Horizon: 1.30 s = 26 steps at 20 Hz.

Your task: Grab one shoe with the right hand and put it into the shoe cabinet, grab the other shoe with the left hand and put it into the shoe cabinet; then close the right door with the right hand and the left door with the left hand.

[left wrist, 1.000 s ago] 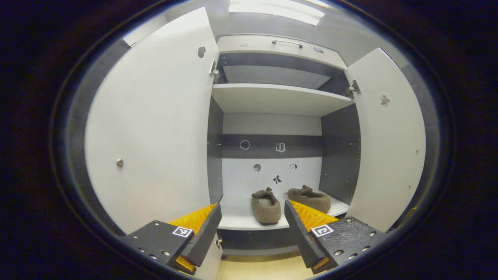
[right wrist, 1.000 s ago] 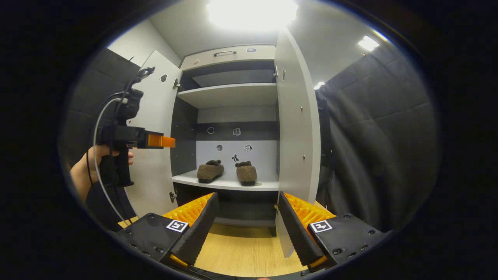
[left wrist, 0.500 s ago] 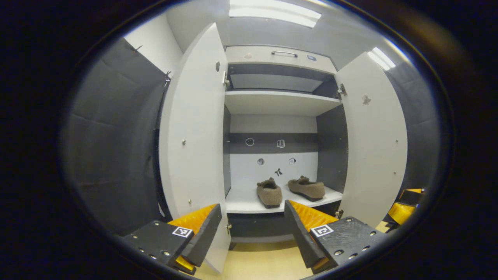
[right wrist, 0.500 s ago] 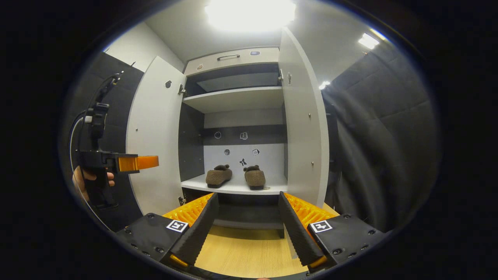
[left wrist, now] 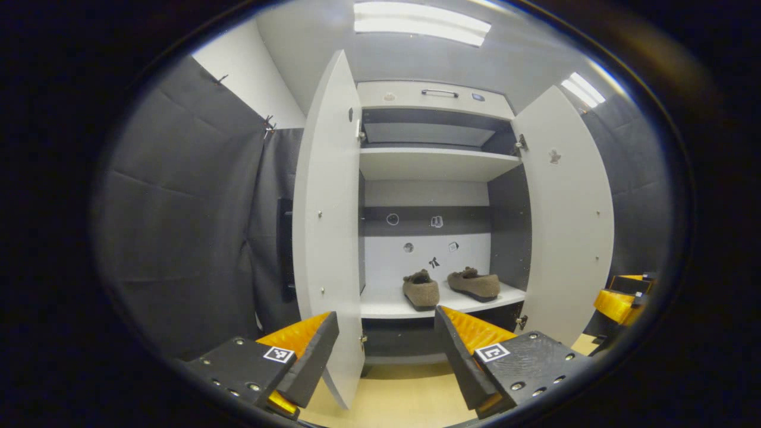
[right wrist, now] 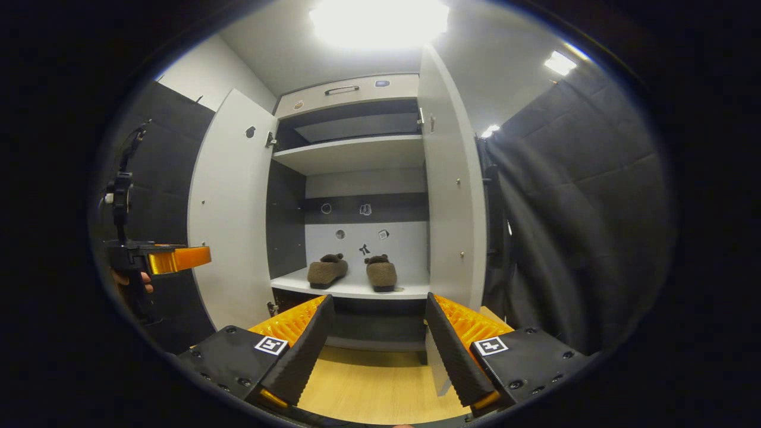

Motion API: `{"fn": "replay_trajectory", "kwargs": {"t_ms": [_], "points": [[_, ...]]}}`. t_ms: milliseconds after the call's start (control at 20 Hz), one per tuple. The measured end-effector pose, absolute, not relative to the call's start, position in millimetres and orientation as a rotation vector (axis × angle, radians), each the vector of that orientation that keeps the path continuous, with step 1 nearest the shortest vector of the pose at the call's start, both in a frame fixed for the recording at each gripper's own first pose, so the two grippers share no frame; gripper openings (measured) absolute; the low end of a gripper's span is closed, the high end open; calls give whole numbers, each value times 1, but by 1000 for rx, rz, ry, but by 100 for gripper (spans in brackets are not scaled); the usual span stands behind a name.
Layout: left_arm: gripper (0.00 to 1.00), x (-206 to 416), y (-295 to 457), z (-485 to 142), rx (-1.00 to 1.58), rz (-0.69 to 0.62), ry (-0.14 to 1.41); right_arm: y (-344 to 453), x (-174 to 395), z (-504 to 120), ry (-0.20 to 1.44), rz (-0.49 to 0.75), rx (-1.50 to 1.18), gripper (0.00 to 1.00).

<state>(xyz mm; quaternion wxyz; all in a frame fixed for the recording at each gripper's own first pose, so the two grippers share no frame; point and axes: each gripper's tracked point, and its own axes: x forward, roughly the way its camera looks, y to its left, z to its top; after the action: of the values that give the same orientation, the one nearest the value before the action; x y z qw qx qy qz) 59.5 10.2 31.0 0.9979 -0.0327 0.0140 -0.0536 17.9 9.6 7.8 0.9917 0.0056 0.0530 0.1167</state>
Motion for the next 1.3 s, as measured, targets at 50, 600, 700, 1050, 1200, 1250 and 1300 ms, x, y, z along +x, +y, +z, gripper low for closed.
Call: {"fn": "replay_trajectory", "kwargs": {"t_ms": [50,600,700,1050,1200,1250,1300], "points": [[99,57,13,30,-62,-103,27,-3,21,11,104,206,0,97],[99,45,33,30,-44,-79,19,-157,53,66,43,-186,-55,97],[99,43,37,30,-37,-69,16,-175,66,72,37,-242,-51,95],[99,28,75,21,-39,20,42,-194,112,76,35,-338,-29,96],[99,21,92,20,-45,62,46,-184,126,72,60,-312,-45,96],[99,19,98,20,-45,75,45,-176,129,70,70,-283,-55,95],[94,17,103,21,-46,88,45,-175,130,68,81,-281,-83,97]]}}
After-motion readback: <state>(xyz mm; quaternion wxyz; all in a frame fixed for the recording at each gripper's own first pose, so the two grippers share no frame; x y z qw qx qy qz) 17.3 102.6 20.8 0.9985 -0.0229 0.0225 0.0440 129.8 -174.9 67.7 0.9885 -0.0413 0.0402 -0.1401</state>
